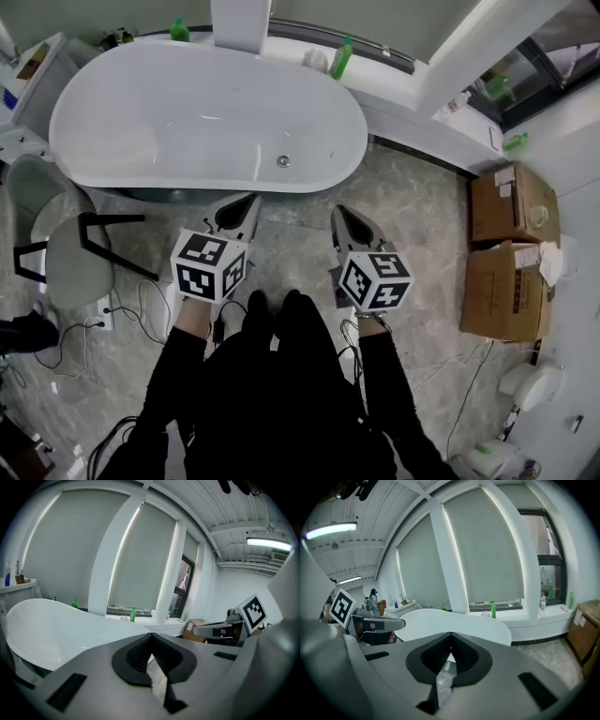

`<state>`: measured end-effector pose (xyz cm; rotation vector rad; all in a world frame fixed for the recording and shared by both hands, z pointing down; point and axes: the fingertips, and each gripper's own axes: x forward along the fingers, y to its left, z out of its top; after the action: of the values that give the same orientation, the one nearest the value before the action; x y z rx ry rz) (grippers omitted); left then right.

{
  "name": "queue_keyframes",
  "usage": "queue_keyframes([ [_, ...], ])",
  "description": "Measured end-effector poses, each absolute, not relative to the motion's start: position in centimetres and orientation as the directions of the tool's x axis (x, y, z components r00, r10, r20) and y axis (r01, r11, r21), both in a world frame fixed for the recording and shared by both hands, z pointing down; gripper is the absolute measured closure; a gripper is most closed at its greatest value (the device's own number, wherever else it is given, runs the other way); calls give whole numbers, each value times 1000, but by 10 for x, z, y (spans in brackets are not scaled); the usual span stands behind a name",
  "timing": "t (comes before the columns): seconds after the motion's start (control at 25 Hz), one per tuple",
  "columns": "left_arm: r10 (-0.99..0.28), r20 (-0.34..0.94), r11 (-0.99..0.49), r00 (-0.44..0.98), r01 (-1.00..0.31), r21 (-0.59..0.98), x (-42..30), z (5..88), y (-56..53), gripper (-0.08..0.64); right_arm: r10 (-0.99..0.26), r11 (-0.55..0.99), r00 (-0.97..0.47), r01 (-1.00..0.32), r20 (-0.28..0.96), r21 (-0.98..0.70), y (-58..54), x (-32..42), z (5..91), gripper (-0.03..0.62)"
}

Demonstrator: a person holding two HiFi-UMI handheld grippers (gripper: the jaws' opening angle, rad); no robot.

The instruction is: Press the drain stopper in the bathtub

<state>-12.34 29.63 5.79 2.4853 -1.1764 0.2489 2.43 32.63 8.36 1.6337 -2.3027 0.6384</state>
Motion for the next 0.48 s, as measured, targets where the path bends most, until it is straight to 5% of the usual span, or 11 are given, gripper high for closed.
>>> queue_keyframes([
  [0.48, -716, 338, -566, 611, -791, 231, -111, 67, 243, 555, -811, 293, -369, -928, 455, -230, 277, 42, 99, 591],
])
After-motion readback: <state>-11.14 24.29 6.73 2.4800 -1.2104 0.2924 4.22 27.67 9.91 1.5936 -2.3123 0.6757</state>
